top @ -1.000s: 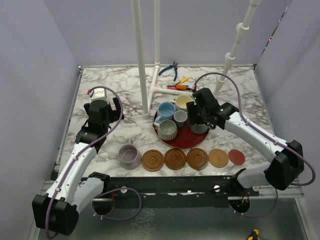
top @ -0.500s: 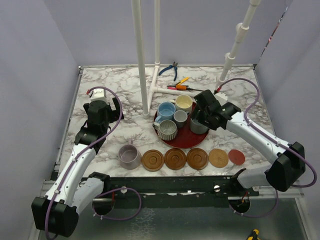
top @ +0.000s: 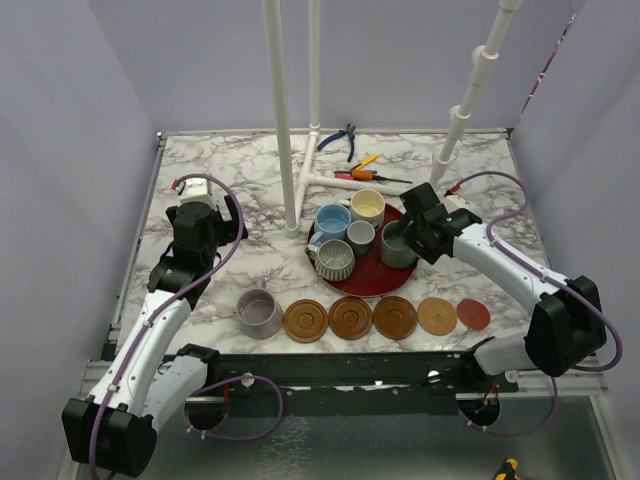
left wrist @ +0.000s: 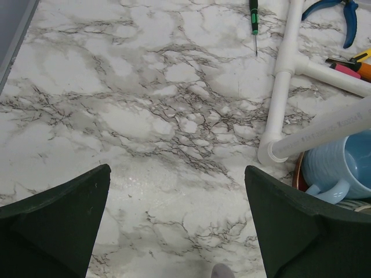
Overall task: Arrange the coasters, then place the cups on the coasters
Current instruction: Pick up the cup from the tray.
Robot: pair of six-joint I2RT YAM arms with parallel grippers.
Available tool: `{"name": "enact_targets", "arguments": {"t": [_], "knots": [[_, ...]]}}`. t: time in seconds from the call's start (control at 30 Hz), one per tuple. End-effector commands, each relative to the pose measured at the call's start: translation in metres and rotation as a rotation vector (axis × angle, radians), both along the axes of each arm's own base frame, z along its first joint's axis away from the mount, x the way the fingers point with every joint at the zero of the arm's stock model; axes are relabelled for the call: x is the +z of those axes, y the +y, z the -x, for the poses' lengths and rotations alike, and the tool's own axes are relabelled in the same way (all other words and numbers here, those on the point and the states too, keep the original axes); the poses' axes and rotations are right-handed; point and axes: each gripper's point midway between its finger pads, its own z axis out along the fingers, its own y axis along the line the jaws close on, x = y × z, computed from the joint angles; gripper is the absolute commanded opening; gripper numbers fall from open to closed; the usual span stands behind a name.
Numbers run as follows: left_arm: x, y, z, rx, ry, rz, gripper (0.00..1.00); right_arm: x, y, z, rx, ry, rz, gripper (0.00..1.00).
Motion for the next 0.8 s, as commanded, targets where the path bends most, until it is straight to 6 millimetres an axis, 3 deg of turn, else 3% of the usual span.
{"name": "enact_targets", "arguments": {"t": [0.0,0.2,0.33,0.5,0.77], "knots": [[0.004,0.0,0.002,-0.006,-0.014,0.008,0.99,-0.001,0.006,-0.014,-0.018,-0.026,-0.027,0.79],[0.004,0.001,0.002,-0.003,-0.015,0.005,0.99,-0.017,0.008,-0.01,-0.012,0.02,-0.028,0.77],[0.002,0.0,0.001,-0.005,-0.008,0.004,0.99,-0.029,0.011,-0.004,-0.002,0.04,-0.046,0.69],[0.001,0.0,0.001,-0.004,-0.004,0.003,0.99,-0.036,0.019,-0.005,0.04,0.048,-0.062,0.5],[0.001,0.001,0.001,-0.001,-0.004,0.001,0.99,-0.016,0.009,-0.017,0.117,0.007,0.052,0.17]]}}
